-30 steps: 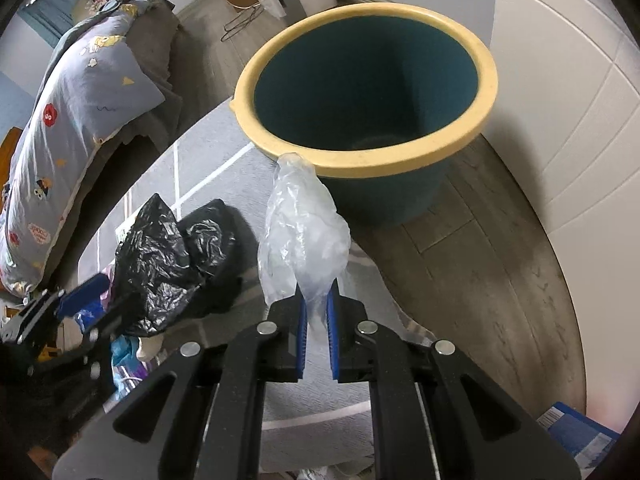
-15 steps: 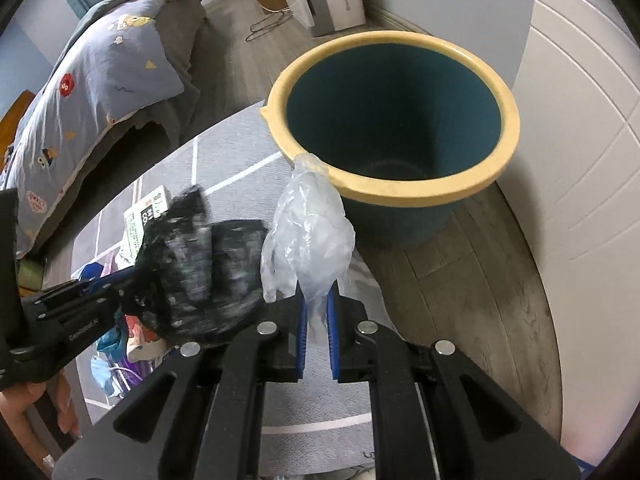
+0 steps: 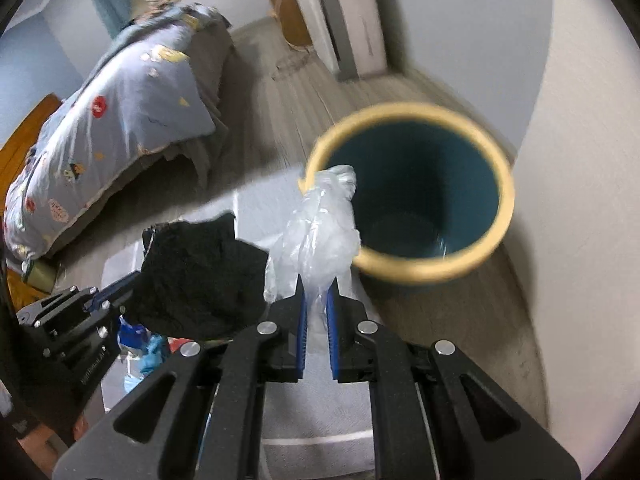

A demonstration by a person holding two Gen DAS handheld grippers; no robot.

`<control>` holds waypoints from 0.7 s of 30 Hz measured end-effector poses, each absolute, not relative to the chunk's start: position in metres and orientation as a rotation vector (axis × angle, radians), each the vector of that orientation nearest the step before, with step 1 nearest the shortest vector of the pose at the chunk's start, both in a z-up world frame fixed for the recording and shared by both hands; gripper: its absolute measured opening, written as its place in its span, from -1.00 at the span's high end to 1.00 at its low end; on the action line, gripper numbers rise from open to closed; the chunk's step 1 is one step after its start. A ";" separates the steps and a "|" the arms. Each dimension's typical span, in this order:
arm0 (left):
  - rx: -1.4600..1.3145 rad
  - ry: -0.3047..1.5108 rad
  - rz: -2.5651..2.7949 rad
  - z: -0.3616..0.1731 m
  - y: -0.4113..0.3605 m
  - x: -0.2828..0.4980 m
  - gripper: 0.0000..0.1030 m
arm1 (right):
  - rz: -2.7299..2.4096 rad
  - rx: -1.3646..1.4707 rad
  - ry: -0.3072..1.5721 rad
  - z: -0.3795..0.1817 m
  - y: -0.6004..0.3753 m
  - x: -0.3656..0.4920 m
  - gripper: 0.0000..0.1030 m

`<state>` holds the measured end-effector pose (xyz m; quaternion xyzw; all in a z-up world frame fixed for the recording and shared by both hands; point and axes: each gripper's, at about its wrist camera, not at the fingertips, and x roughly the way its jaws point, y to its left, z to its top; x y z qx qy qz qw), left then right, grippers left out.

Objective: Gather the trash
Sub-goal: 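Carry both bags over the teal bin and open both grippers to drop them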

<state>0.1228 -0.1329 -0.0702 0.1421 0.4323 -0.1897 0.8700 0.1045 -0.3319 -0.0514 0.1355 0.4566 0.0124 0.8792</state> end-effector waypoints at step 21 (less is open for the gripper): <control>0.350 0.761 -0.506 -0.021 -0.246 0.186 0.92 | -0.179 0.285 0.945 -0.081 -0.448 0.164 0.84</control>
